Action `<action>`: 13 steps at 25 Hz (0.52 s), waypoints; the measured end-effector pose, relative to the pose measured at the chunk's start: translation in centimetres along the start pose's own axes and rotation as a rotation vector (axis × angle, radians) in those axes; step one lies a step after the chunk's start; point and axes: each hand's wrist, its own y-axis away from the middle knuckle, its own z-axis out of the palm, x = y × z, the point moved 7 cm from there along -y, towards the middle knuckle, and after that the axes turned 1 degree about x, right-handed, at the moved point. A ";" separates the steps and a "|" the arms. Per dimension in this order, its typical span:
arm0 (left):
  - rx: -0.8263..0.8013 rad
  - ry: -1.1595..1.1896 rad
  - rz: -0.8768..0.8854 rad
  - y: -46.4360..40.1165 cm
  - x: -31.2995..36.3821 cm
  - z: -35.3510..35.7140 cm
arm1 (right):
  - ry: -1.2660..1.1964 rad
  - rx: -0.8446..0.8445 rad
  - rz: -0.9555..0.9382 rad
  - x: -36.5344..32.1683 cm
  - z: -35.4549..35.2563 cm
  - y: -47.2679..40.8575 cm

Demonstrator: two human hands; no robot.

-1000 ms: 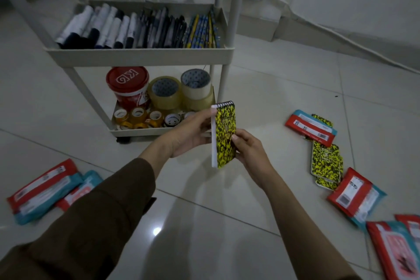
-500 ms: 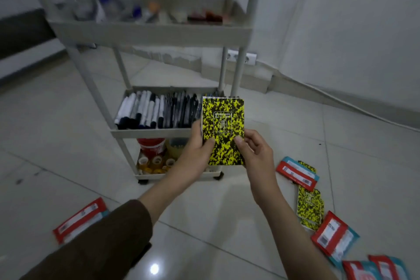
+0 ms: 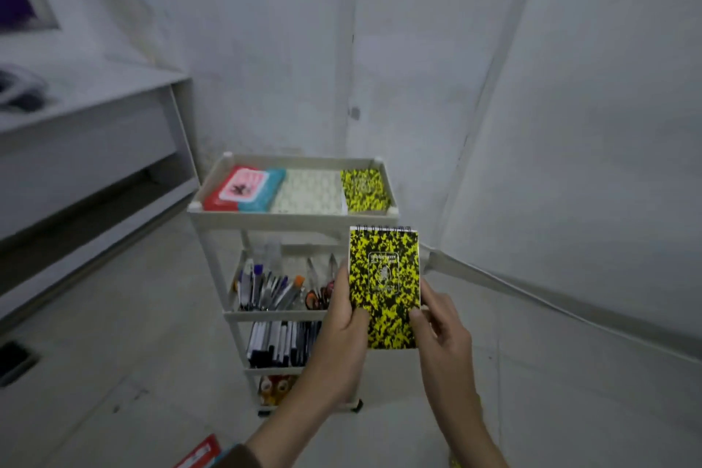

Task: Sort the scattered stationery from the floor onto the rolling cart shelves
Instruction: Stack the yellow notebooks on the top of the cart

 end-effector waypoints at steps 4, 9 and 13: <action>0.062 -0.038 -0.046 -3.3 8.5 -2.2 | 0.005 -0.093 0.066 -8.2 1.7 -5.2; 0.099 -0.046 -0.121 -11.2 10.8 -4.9 | 0.172 -0.032 0.117 -10.6 4.1 -13.4; 0.000 -0.223 -0.200 -17.6 7.0 -5.2 | 0.396 -0.097 0.230 -6.0 6.6 -19.2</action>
